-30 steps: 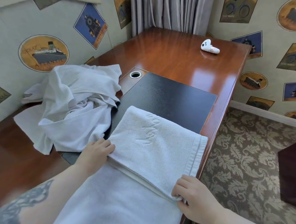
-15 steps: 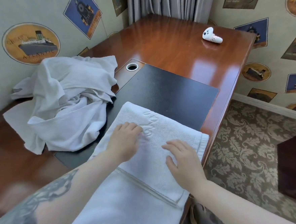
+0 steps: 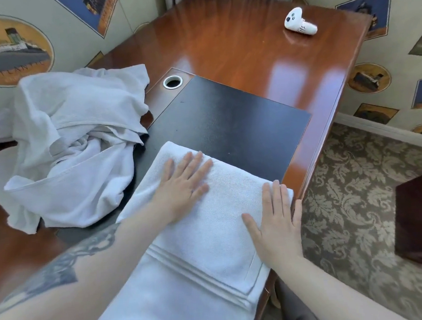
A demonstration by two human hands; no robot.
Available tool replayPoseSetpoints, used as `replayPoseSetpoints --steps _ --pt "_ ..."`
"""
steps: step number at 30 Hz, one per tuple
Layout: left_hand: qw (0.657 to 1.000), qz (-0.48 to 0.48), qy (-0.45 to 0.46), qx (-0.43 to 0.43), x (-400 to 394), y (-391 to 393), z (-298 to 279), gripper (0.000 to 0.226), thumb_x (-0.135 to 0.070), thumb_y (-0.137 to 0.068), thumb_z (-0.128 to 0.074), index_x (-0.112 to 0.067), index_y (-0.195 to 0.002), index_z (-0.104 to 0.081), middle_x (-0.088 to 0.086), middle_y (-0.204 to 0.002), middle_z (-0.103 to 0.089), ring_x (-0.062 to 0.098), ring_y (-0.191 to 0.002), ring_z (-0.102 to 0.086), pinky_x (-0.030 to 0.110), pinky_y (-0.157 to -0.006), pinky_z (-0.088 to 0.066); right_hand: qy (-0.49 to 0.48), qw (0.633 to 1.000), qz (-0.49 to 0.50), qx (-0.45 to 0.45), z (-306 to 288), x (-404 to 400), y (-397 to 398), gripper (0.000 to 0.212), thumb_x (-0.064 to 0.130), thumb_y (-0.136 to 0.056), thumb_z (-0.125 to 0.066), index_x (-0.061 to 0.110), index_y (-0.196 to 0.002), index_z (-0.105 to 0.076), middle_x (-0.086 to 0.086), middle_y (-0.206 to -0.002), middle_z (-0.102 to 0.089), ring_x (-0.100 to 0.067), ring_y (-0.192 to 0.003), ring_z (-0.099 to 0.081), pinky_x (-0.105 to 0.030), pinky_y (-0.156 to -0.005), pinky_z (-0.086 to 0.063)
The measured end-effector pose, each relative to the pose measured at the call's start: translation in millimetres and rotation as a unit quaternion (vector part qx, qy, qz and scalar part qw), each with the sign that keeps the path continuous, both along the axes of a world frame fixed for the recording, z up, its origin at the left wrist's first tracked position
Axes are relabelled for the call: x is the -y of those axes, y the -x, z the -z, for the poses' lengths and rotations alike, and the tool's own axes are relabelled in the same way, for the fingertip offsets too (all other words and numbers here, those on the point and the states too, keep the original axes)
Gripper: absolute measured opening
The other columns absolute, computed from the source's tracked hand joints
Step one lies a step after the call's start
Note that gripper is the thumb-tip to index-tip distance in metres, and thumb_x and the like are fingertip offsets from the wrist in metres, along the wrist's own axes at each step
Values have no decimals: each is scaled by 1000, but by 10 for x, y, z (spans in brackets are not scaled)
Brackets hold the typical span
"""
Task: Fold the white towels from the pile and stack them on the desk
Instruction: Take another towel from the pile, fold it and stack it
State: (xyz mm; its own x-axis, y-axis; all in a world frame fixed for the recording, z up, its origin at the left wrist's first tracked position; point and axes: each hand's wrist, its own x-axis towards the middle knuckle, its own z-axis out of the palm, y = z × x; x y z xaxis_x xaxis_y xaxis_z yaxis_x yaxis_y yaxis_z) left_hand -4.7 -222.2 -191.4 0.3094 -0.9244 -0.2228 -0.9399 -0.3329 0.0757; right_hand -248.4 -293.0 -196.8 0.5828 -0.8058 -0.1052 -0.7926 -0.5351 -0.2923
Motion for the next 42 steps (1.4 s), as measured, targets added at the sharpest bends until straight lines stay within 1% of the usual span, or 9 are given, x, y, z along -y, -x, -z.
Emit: replayPoseSetpoints --steps 4,8,12,18,23,26,30,36,42 --pt "986 85 -140 27 462 -442 -410 64 -50 -101 -36 -39 -154 -1 -16 -162 -6 6 -149 0 47 -117 11 -101 995 -3 9 -267 622 -219 69 60 -87 -56 23 -143 -44 4 -143 -49 -17 -136 -39 -38 -118 -15" --pt "947 114 -290 83 859 -560 -680 78 -33 -88 -64 -38 -151 -18 -11 -153 -35 12 -143 -28 49 -121 3 -293 955 -24 -46 -525 1023 -382 41 41 -67 -82 21 -100 -68 5 -104 -66 -15 -93 -62 -32 -79 -52" --pt "945 127 -265 146 954 -428 -765 61 -31 -82 -75 -31 -135 -46 -7 -135 -54 16 -130 -47 40 -120 -11 -221 974 -33 -30 -630 1053 -380 23 33 -63 -79 25 -77 -63 9 -77 -62 -15 -74 -60 -26 -53 -39" --pt "977 70 16 200 827 -461 -1063 38 -23 -87 -65 -21 -123 -53 0 -122 -53 22 -121 -44 37 -117 -12 66 991 -13 113 -865 1030 -305 17 23 -75 -64 23 -91 -60 5 -92 -55 -20 -92 -52 -30 -62 -36" --pt "961 106 192 168 75 -287 -1170 41 5 -61 -77 -9 -99 -68 7 -95 -64 32 -95 -60 47 -110 -33 124 969 -113 182 -958 326 82 38 4 -53 -73 15 -90 -68 3 -85 -62 -25 -76 -57 -27 -59 -37" --pt "944 117 251 180 -545 -175 -1139 44 15 -52 -63 -11 -88 -67 3 -85 -64 31 -84 -60 42 -96 -40 125 953 -166 219 -934 -181 226 42 4 -44 -73 18 -84 -68 6 -81 -62 -21 -70 -57 -27 -65 -34" --pt "940 91 265 192 -1363 76 -1029 43 1 -61 -31 -13 -86 -63 3 -83 -62 27 -79 -52 35 -86 -39 125 924 -248 262 -796 -761 393 41 5 -42 -67 16 -82 -68 4 -78 -59 -22 -66 -55 -26 -62 -32" --pt "949 39 235 209 -2194 344 -884 46 9 -47 -39 -14 -82 -60 2 -77 -58 26 -71 -55 32 -80 -38 95 890 -386 224 -696 -1434 527 46 16 -28 -70 19 -73 -67 4 -73 -57 -19 -60 -55 -27 -50 -41" --pt "969 -42 137 200 -2727 551 -670 44 4 -49 -33 -14 -79 -60 2 -78 -58 27 -68 -60 32 -84 -39 22 878 -475 56 -653 -1916 425 50 40 -12 -74 26 -59 -63 12 -64 -54 -7 -50 -52 -18 -42 -27"
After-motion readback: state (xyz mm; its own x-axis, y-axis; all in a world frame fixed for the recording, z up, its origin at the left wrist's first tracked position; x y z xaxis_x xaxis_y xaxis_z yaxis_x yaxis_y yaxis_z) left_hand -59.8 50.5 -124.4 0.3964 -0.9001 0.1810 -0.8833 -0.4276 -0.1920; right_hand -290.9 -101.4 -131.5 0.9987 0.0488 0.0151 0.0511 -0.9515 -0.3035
